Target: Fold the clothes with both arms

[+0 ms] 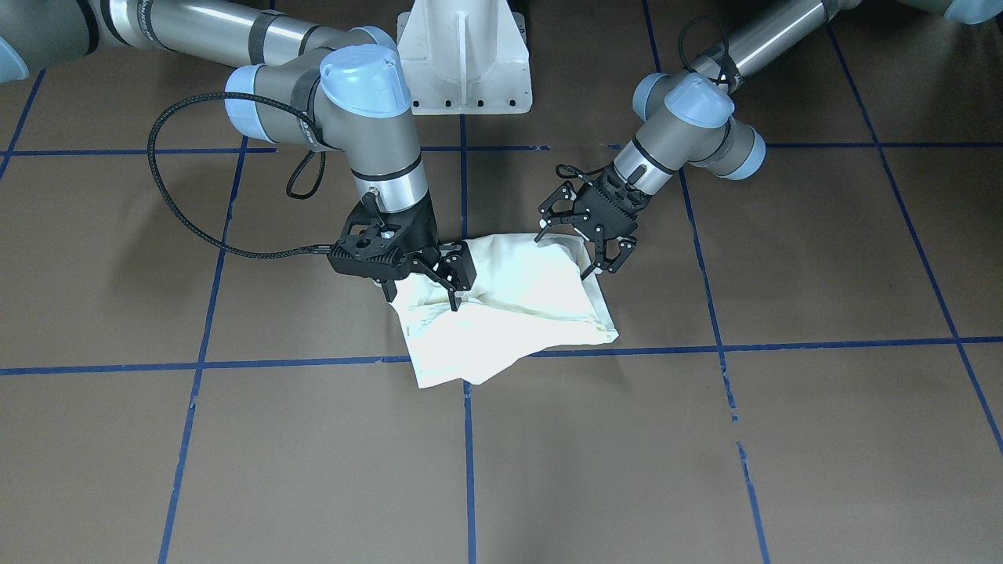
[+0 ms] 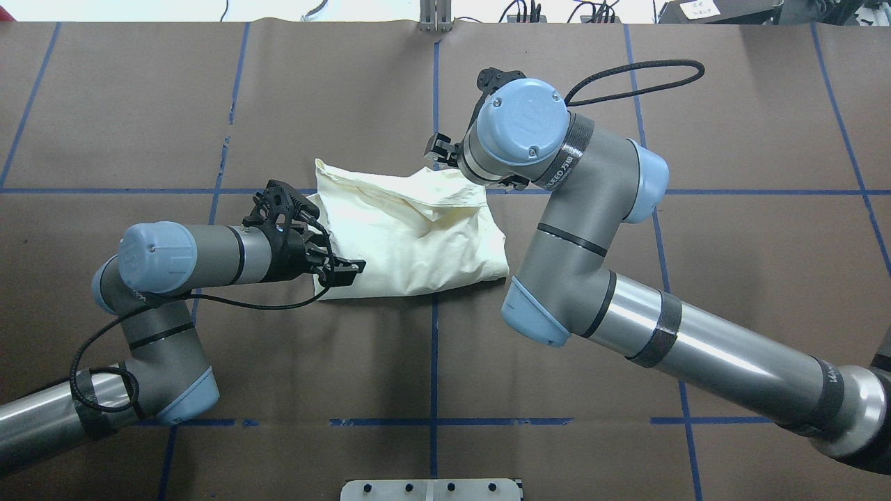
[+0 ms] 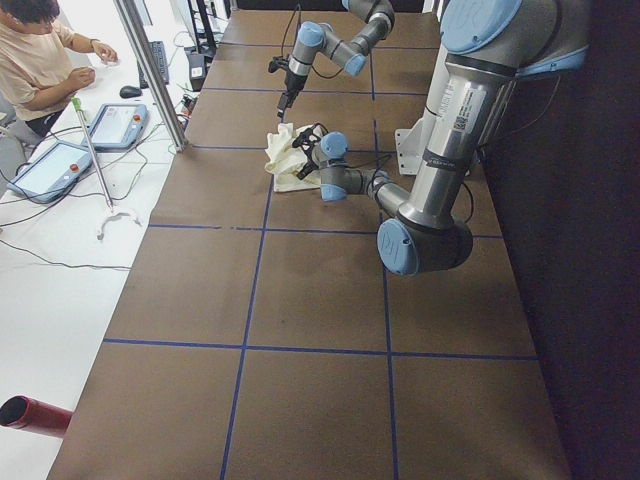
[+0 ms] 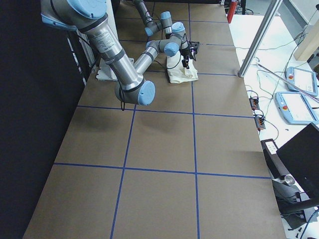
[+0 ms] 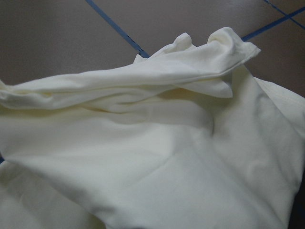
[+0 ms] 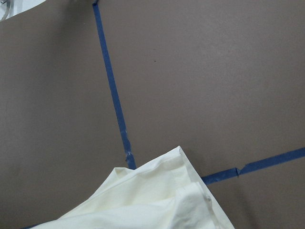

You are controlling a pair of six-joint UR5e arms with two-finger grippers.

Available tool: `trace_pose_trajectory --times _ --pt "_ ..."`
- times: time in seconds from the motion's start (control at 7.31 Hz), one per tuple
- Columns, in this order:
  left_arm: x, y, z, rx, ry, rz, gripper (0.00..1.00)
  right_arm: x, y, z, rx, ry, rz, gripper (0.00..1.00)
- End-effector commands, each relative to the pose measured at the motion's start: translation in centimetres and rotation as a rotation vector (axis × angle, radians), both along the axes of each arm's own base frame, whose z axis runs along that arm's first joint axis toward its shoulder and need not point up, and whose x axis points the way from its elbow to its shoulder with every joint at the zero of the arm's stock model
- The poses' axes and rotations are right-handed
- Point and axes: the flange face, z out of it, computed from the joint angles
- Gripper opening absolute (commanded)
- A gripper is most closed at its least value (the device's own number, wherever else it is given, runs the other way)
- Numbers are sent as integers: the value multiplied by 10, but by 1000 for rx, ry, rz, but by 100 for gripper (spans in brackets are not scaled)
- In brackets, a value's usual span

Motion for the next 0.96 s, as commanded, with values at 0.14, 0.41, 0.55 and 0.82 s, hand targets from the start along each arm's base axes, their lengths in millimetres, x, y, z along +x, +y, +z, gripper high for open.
trace_pose_trajectory --times 0.14,0.41,0.55,0.82 --pt "-3 3 -5 13 28 1 8 3 1 4 1 1 2 100" --pt "-9 17 8 10 47 84 5 8 6 6 4 -4 2 100" --pt "-19 27 27 18 73 116 5 9 6 5 6 -7 2 100" --pt "-21 35 24 -25 101 177 99 10 6 4 8 -7 3 100"
